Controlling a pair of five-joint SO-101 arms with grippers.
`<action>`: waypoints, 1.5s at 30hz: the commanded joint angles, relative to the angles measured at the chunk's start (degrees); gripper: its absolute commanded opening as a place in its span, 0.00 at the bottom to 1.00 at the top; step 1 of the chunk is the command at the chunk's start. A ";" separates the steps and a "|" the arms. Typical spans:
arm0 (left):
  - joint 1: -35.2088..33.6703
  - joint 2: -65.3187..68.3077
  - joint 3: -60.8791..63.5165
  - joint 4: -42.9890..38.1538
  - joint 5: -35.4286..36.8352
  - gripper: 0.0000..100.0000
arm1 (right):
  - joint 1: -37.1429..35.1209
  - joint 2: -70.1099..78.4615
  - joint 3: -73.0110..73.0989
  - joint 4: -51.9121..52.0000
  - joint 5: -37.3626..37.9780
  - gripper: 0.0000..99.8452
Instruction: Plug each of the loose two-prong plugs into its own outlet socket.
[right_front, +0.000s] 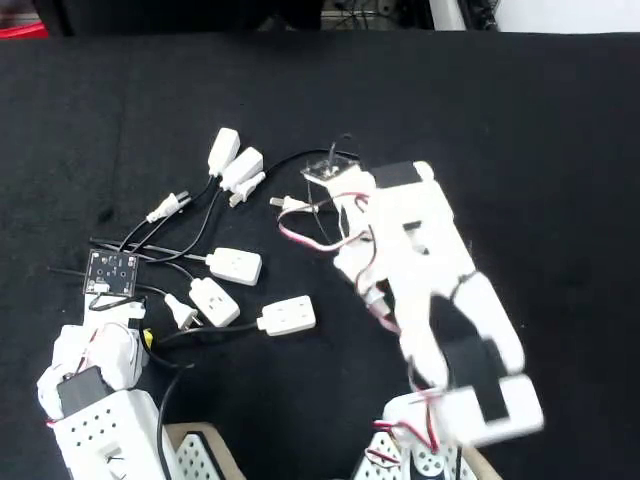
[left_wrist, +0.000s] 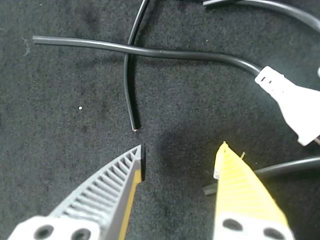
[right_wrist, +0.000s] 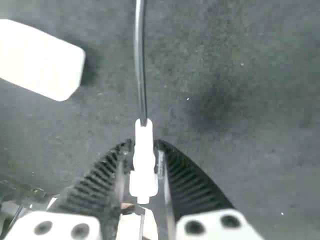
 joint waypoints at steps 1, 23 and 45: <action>0.75 -0.44 -0.22 -0.53 -0.62 0.23 | -4.04 -18.24 4.18 1.14 -2.73 0.01; 31.69 -15.47 -8.31 3.78 8.97 0.23 | -26.11 -61.67 56.13 -82.64 -37.98 0.01; 35.47 -15.65 -8.13 -14.15 25.67 0.24 | -33.32 -62.46 53.76 -68.75 -47.74 0.01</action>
